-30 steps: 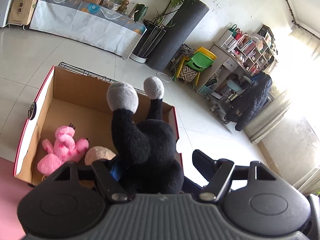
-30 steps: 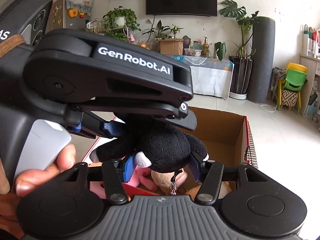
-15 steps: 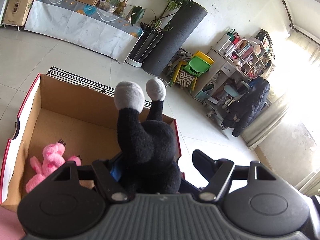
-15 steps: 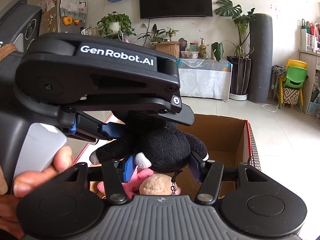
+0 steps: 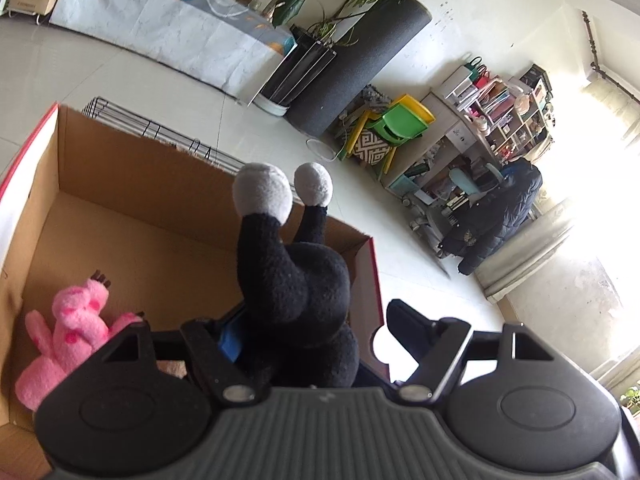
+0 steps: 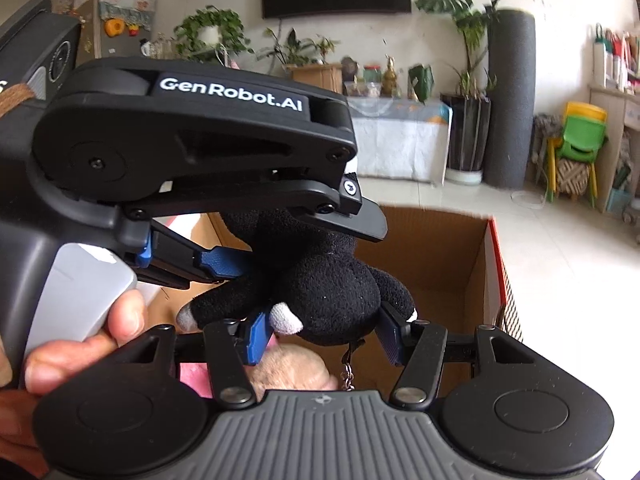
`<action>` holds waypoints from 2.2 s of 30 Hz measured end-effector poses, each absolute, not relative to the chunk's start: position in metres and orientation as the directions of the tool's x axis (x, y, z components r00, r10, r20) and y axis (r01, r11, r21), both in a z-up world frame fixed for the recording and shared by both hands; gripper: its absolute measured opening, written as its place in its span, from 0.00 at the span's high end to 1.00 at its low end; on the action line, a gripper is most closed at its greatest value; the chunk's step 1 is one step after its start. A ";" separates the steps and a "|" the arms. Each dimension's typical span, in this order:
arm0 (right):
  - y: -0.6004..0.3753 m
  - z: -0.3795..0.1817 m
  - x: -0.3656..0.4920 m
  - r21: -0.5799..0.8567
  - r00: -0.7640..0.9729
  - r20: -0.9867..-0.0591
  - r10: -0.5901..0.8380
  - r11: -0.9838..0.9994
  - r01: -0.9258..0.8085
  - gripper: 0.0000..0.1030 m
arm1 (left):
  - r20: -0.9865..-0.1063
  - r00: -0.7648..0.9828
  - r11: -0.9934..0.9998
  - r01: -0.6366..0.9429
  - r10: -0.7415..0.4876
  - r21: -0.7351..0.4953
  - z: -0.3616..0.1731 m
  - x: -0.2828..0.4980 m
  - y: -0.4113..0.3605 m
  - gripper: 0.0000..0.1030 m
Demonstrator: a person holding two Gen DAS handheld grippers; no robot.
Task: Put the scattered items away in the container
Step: 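Lower the black-and-white plush into the shoebox and open both grippers, then withdraw both grippers from the shoebox back over the table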
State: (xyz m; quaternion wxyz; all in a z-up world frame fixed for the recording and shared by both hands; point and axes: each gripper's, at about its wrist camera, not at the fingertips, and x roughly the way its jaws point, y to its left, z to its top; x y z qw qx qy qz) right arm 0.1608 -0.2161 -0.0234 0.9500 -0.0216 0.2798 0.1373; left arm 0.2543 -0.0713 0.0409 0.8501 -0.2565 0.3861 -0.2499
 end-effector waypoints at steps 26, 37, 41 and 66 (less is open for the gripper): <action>-0.245 -0.023 0.172 0.304 0.724 -0.658 0.206 0.953 0.005 0.36 | -0.682 0.562 0.851 0.076 -0.467 -0.520 0.037 0.229 -0.044 0.00; -0.229 -0.005 0.153 0.278 0.707 -0.660 0.253 0.957 -0.083 0.28 | -0.715 0.581 0.879 0.000 -0.388 -0.477 0.055 0.193 -0.023 0.00; -0.219 -0.002 0.142 0.277 0.682 -0.677 0.278 0.954 -0.114 0.28 | -0.724 0.590 0.899 0.005 -0.356 -0.438 0.062 0.178 -0.018 0.00; -0.205 0.004 0.042 0.153 0.632 -0.747 0.209 0.978 -0.143 0.16 | -0.770 0.569 0.927 -0.033 -0.289 -0.373 0.068 0.103 0.028 0.00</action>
